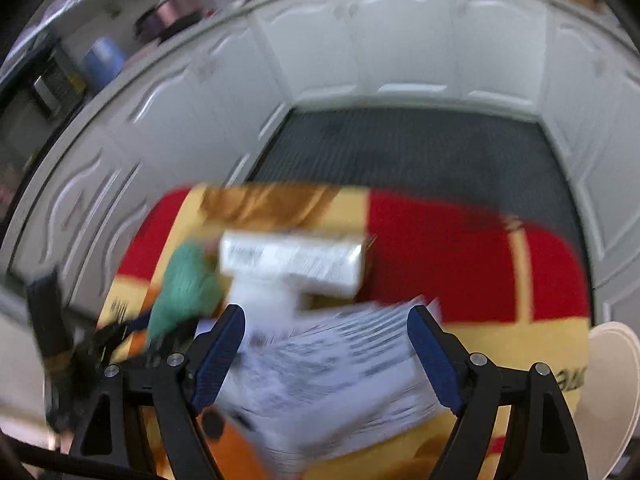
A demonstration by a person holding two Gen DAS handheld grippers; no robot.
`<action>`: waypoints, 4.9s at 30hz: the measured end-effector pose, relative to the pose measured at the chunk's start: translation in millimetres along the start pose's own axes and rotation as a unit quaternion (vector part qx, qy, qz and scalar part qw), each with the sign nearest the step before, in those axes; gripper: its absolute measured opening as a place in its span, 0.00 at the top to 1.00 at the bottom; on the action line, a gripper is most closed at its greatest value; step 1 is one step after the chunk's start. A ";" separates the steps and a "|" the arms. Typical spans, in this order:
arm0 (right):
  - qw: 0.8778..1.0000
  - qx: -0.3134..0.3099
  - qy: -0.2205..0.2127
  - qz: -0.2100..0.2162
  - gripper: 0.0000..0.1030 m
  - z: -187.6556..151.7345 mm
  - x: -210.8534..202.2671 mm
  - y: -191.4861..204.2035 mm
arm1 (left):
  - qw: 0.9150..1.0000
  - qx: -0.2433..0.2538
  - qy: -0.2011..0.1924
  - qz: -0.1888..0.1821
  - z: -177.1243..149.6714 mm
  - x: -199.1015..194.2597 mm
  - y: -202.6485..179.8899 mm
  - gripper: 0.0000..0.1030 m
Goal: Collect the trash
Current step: 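Grasp the green fuzzy cloth with the left tool while the right tool grasps a white printed packet, then carry cloth and white packet over the beige bin and open both tools, then move both tools back over the table toward the remaining items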
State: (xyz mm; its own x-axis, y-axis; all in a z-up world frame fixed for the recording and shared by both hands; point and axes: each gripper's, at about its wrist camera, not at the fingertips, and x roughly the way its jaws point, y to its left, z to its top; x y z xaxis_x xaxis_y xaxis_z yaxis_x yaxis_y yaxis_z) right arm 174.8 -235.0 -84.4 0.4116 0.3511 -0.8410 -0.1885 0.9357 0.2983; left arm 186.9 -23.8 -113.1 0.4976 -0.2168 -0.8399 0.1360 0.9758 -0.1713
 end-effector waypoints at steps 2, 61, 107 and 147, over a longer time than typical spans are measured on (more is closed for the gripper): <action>0.999 -0.028 0.015 -0.013 0.21 -22.9 -6.0 1.4 | 1.000 0.000 0.002 -0.004 1.1 1.5 -0.1 0.42; 0.967 0.182 -0.153 -0.090 0.41 -190.3 -161.7 -115.7 | 0.977 0.175 -0.042 -0.114 -95.9 -86.7 -207.3 0.65; 0.943 0.260 -0.129 -0.163 0.41 -225.2 -159.4 -220.8 | 0.961 0.225 0.034 -0.155 -101.9 8.8 -346.4 0.65; 0.943 0.261 -0.114 -0.171 0.28 -225.0 -147.8 -210.9 | 0.969 0.211 -0.006 -0.132 -105.4 -10.9 -321.7 0.40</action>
State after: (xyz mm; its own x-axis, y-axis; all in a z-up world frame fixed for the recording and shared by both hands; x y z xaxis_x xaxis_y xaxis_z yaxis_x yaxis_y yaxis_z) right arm -46.9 -492.2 -124.6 0.5617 -0.0311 -0.8267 0.4293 0.8652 0.2591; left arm 47.4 -332.3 -103.1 0.4074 -0.4606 -0.7886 0.5962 0.7882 -0.1524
